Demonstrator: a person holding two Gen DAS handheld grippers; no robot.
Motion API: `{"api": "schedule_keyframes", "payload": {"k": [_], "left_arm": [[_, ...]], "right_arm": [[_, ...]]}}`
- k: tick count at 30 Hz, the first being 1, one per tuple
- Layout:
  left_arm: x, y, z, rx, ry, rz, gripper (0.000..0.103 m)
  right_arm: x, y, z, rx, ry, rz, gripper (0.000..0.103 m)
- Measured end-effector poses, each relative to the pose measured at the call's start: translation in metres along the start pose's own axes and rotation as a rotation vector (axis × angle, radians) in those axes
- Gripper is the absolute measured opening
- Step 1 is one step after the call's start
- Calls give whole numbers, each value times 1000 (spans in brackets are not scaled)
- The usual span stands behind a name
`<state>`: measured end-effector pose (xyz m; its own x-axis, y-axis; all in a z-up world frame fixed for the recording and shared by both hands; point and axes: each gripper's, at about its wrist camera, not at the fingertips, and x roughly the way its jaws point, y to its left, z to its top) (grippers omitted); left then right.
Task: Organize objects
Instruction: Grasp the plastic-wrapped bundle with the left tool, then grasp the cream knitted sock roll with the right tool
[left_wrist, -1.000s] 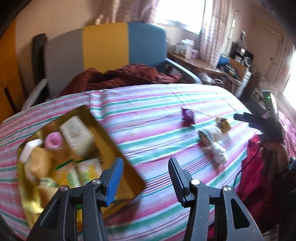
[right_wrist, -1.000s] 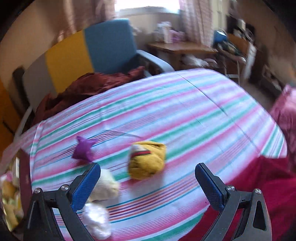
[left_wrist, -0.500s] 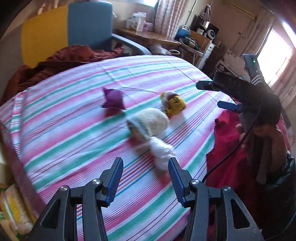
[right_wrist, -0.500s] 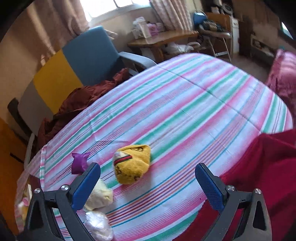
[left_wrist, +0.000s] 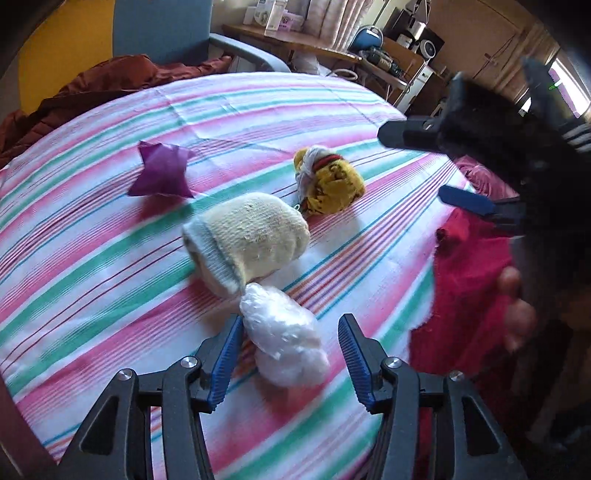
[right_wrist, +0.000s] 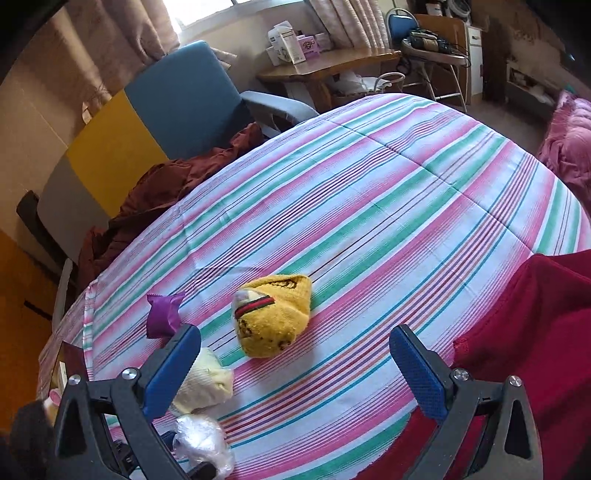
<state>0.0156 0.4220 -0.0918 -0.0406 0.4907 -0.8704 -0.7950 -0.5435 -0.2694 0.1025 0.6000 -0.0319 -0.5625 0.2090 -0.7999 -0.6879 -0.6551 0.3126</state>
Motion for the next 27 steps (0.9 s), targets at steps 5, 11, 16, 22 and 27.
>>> {"api": "schedule_keyframes", "payload": {"k": [5,11,16,22,27], "left_arm": [[5,11,-12,18,-17,29,38],[-14,42,-35,-3,-67,64,38],[-30,69,-51,-66,-91,66,38],[-31,70,-56,-79,-106,63,39],[-31,75,-55,-104,-112,38,39]], "right_arm": [[0,15,-3,-80,-4,57,97],[13,45,-16,-212,63,133,80],[28,65,-31,-283,113,168,85],[42,90,-45,-375,130,197,103],[57,103,-54,-439,148,159,103]]}}
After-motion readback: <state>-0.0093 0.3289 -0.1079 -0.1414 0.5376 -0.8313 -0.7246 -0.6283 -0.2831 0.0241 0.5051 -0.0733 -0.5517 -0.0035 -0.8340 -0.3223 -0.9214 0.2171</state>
